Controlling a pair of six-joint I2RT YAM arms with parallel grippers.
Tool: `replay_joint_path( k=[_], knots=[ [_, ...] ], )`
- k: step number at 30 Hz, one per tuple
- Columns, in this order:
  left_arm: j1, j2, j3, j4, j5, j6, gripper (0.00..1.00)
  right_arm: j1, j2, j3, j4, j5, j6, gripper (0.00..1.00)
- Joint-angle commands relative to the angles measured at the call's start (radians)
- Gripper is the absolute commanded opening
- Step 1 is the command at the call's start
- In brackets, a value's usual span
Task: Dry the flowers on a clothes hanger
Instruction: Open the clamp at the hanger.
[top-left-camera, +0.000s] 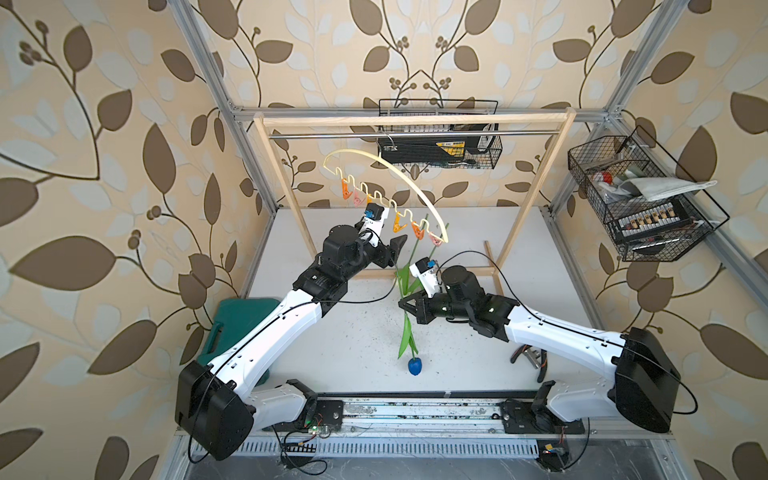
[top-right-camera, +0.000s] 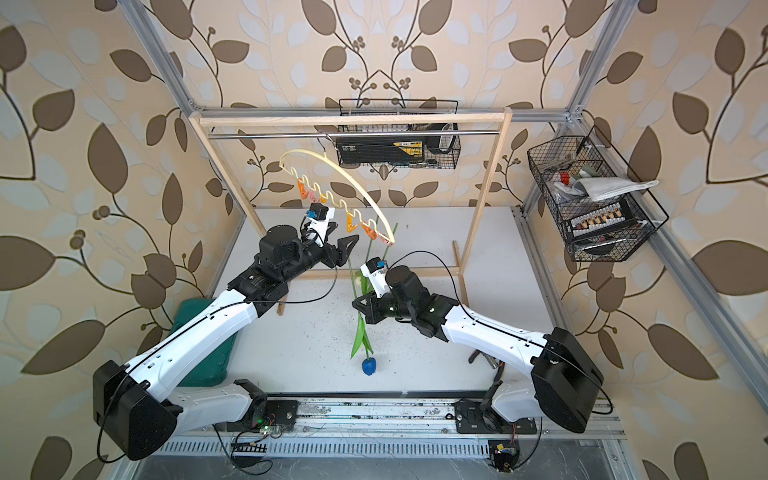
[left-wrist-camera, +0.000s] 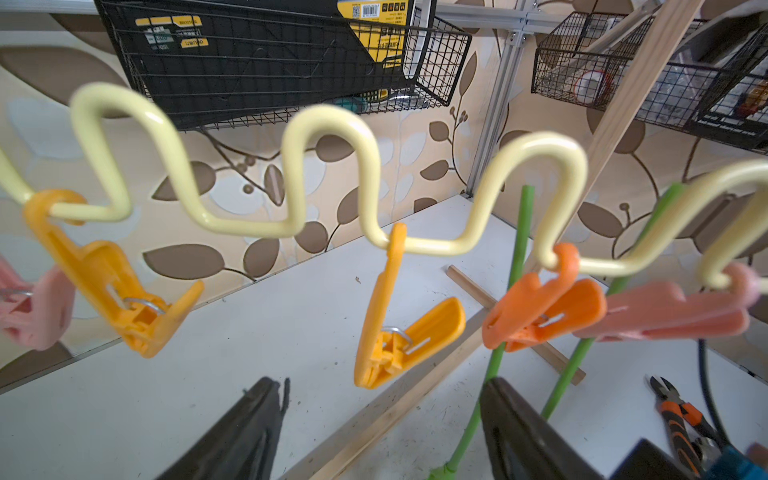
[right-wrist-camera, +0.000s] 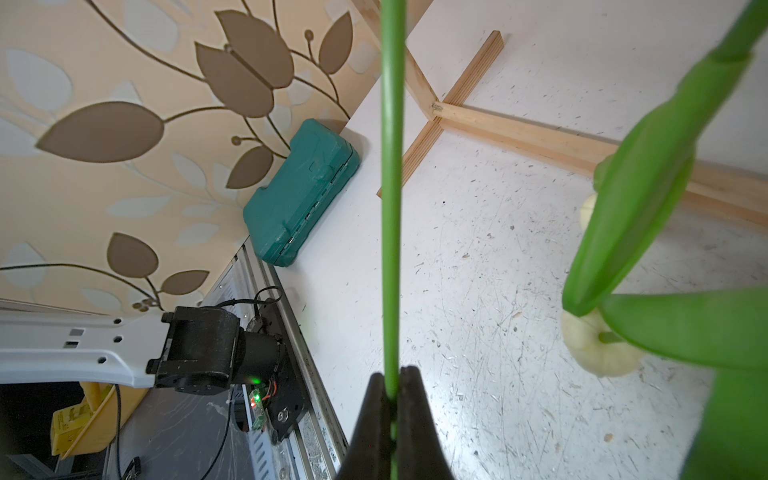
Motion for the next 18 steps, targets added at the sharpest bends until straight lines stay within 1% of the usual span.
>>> replay_joint_path(
  k=[1,18],
  knots=[
    [0.003,0.010,0.055,0.063,-0.001,0.028,0.79,0.001,0.009,0.021,0.008,-0.020,-0.013,0.00],
    [0.020,0.053,0.112,0.063,0.001,0.040,0.80,-0.001,0.022,0.032,0.007,-0.038,-0.014,0.00]
  ],
)
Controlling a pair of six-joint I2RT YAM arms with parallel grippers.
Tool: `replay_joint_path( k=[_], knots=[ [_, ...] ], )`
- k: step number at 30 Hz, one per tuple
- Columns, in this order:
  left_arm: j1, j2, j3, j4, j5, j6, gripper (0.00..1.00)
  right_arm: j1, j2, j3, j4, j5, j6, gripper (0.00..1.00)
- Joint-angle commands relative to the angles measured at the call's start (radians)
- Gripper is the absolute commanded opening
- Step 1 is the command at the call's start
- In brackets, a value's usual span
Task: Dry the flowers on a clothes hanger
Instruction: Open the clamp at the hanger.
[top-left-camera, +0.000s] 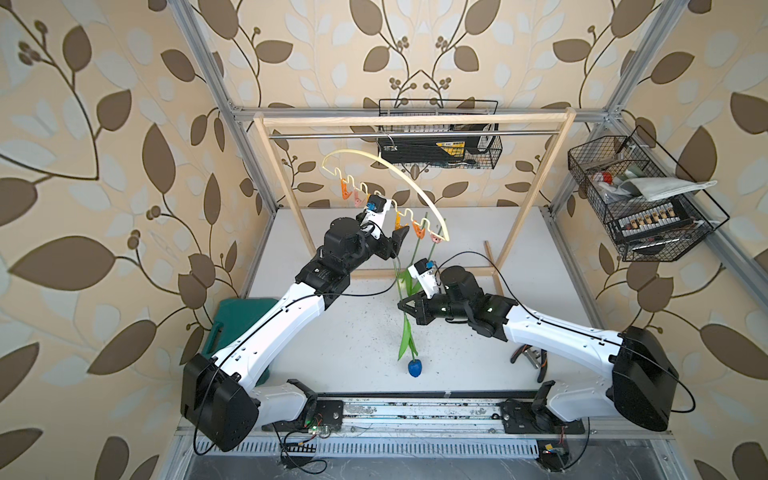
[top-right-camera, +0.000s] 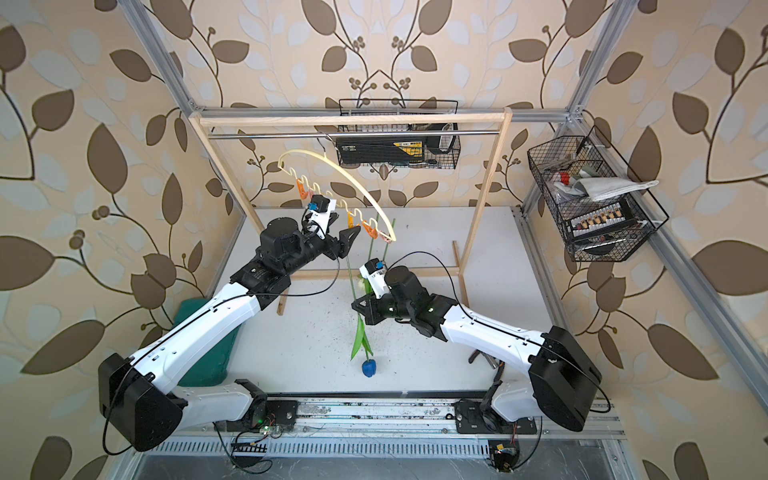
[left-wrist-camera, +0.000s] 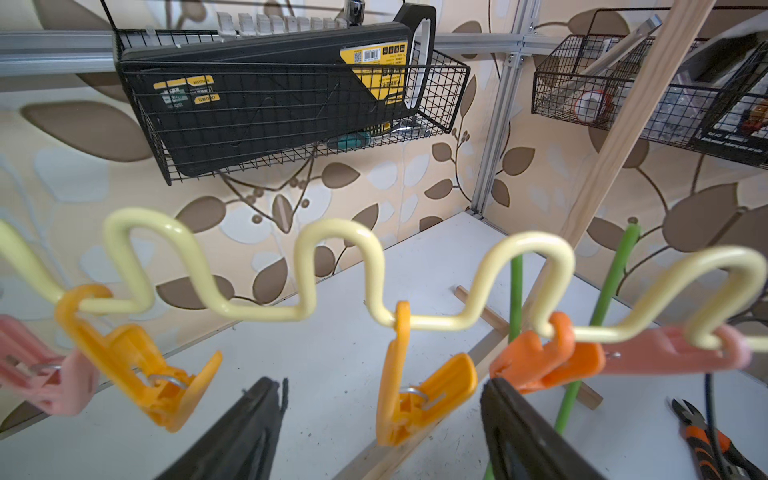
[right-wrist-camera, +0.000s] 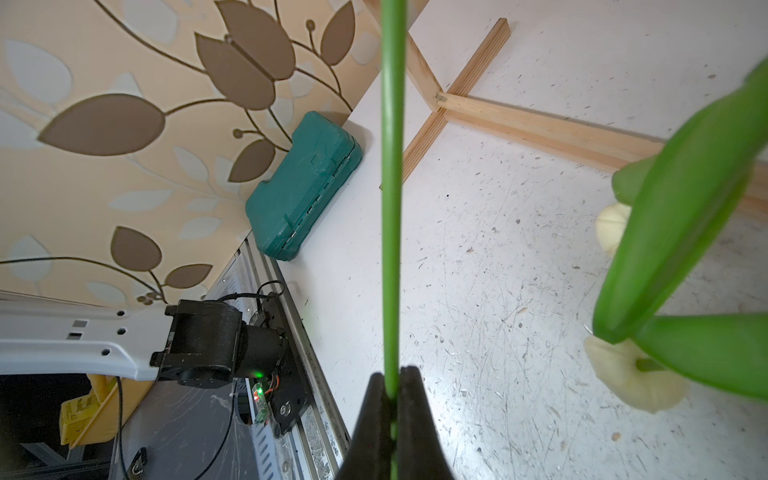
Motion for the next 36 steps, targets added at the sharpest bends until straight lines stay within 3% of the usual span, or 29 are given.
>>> replay_joint_path(
  k=[1,36],
  knots=[
    [0.013,0.011,0.045,0.037,0.006,0.014,0.80,-0.001,0.011,0.032,0.008,-0.018,-0.015,0.00],
    [0.017,0.081,0.111,0.028,0.007,0.017,0.82,-0.004,0.022,0.044,0.019,-0.036,-0.012,0.00]
  ],
)
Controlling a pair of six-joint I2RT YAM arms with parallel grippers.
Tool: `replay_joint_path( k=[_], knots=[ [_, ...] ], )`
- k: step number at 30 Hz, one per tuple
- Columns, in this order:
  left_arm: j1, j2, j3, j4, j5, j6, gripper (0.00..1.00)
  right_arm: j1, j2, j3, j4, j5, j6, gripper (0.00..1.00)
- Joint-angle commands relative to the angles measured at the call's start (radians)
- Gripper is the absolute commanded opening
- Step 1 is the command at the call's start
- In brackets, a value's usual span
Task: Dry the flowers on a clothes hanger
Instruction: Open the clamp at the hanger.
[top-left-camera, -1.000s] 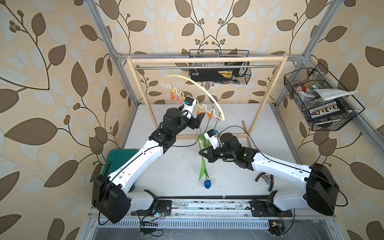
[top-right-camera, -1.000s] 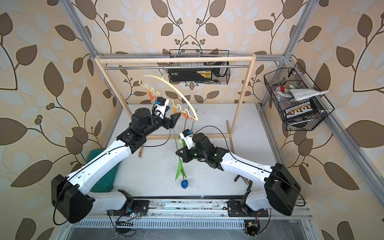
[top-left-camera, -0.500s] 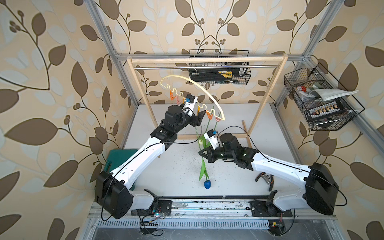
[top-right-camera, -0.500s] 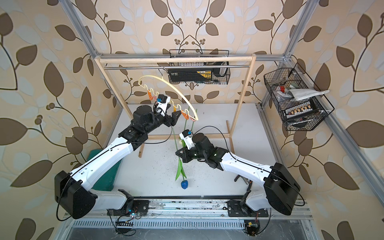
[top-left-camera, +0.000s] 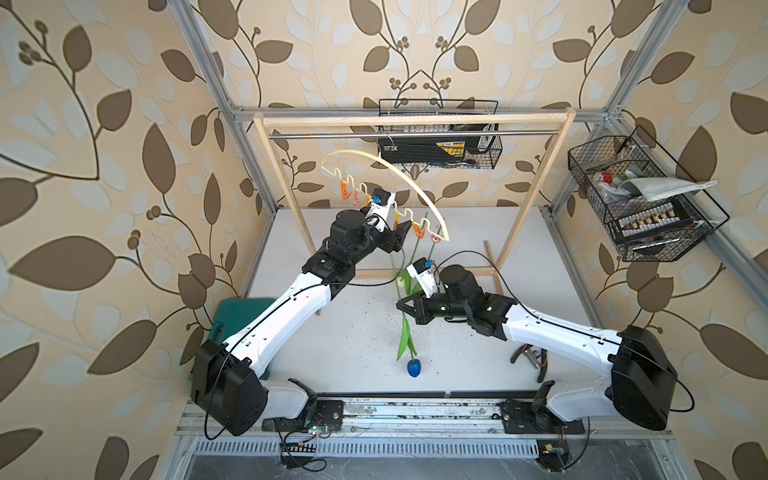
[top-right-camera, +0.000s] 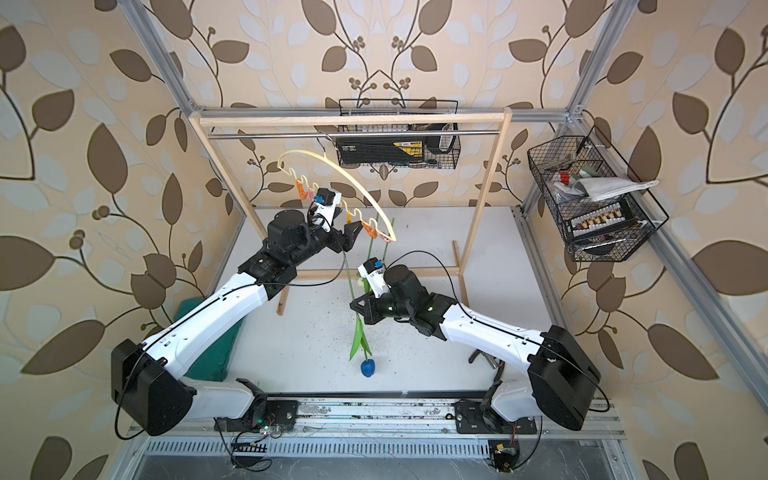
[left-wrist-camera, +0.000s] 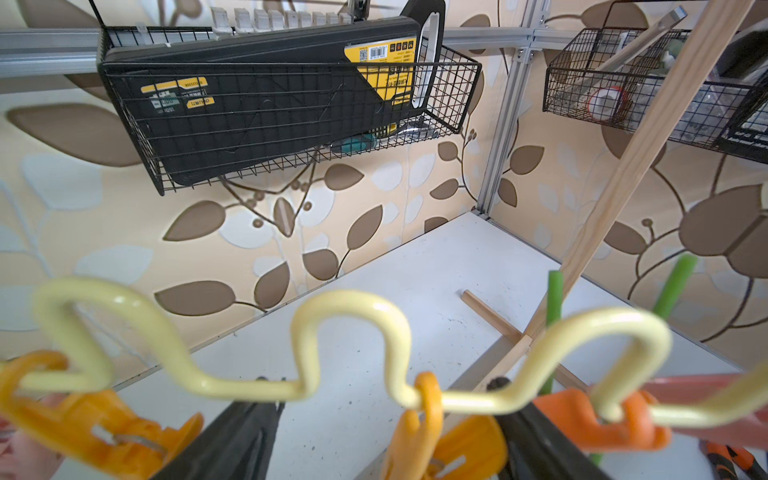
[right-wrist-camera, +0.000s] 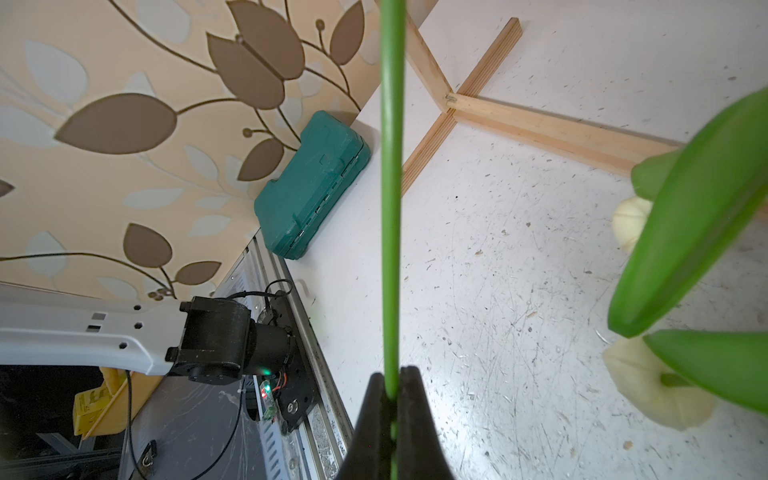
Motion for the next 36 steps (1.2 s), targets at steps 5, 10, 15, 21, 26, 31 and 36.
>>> replay_joint_path(
  k=[5,10,15,21,26,31,36],
  knots=[
    [0.010,0.016,0.051,0.023,0.005,0.009,0.75,-0.003,0.012,0.033,0.015,-0.018,-0.008,0.00],
    [0.011,0.019,0.057,0.015,0.003,0.007,0.72,-0.006,0.014,0.034,0.016,-0.019,-0.009,0.00],
    [0.010,0.018,0.063,0.008,-0.002,0.000,0.68,-0.006,0.016,0.039,0.017,-0.022,-0.007,0.00],
    [0.010,0.018,0.076,-0.008,0.000,-0.009,0.61,-0.006,0.017,0.039,0.018,-0.022,-0.007,0.00],
    [0.010,0.022,0.085,-0.020,0.006,-0.026,0.55,-0.008,0.021,0.047,0.014,-0.016,-0.003,0.00],
    [0.010,0.021,0.092,-0.035,0.012,-0.047,0.51,-0.030,0.031,0.061,0.036,-0.013,0.034,0.00],
    [0.011,0.022,0.100,-0.049,0.019,-0.067,0.49,-0.055,0.066,0.100,0.050,-0.013,0.070,0.00]
  ],
)
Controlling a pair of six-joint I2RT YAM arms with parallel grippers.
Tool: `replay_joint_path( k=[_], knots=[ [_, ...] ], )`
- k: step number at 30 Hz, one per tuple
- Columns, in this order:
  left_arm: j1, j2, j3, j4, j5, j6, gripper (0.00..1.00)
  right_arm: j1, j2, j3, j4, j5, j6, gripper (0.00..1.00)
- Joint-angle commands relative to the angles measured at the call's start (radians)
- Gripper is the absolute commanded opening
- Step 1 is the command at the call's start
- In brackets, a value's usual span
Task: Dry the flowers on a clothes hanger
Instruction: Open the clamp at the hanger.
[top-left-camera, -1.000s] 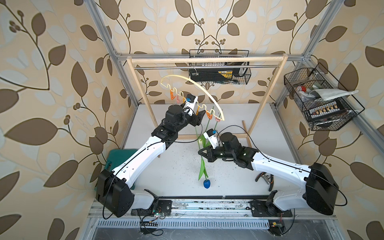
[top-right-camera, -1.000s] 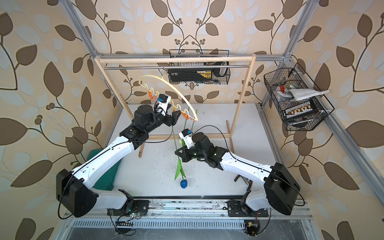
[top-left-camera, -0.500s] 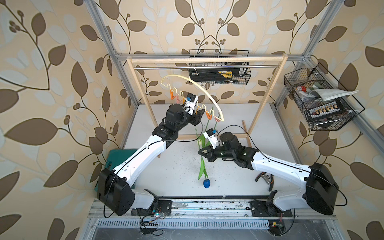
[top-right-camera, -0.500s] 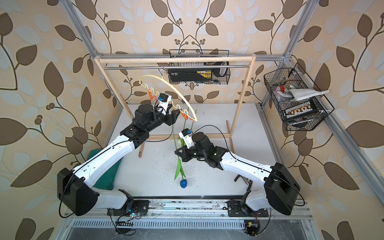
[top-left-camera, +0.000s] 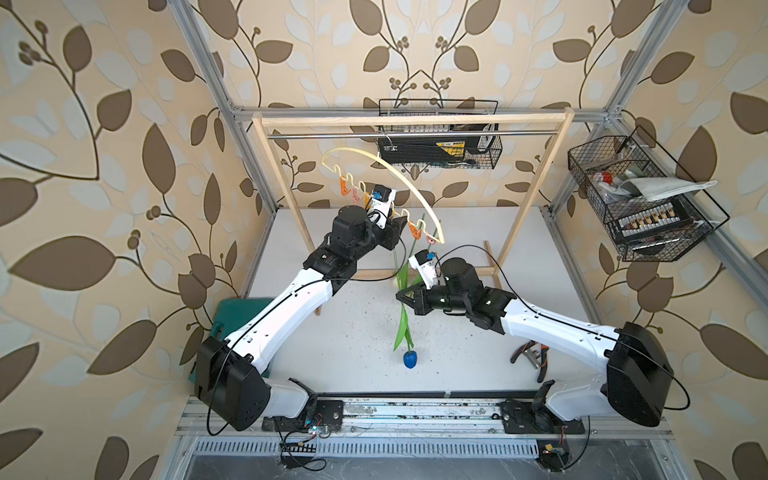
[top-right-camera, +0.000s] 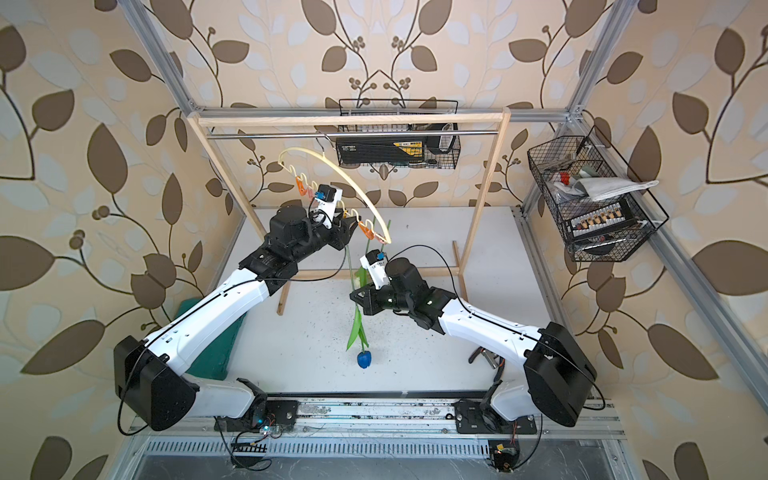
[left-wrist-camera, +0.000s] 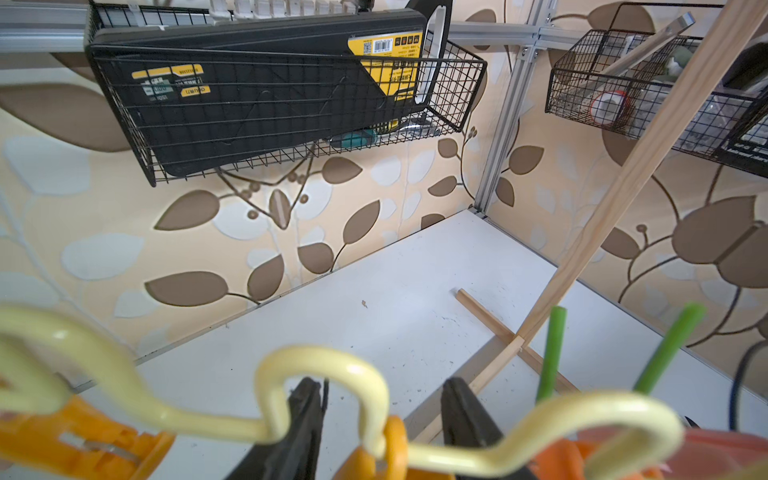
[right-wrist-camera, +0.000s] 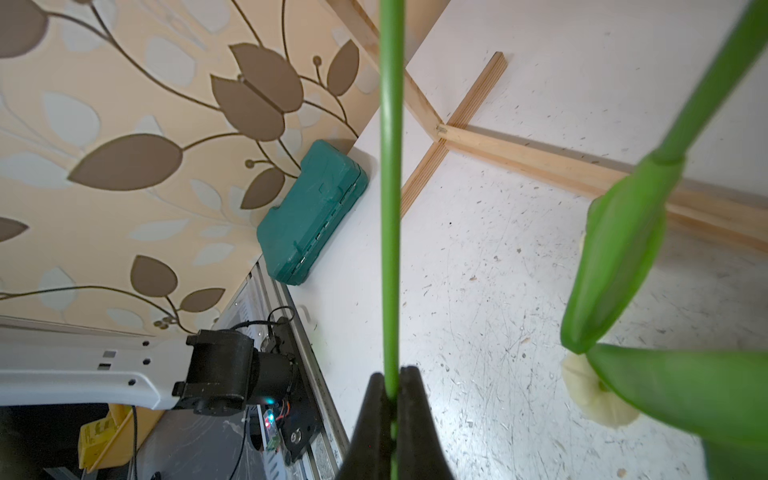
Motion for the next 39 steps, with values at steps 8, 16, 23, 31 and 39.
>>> replay_joint_path(
  k=[8,16,23,31,39],
  knots=[
    [0.010,-0.001,0.059,-0.020,0.019,-0.037,0.48,-0.024,0.051,0.077,0.025,-0.015,0.043,0.00],
    [0.010,-0.025,0.009,0.003,0.042,-0.011,0.74,-0.028,0.064,0.095,0.008,-0.026,0.033,0.00],
    [0.009,-0.014,0.006,0.006,0.051,0.010,0.63,-0.029,0.069,0.104,-0.002,-0.028,0.029,0.00],
    [0.005,-0.011,-0.007,0.015,0.060,0.013,0.70,-0.030,0.080,0.108,-0.006,-0.031,0.029,0.00],
    [-0.001,-0.009,-0.009,0.016,0.051,0.021,0.68,-0.030,0.083,0.110,-0.006,-0.036,0.029,0.00]
  ],
)
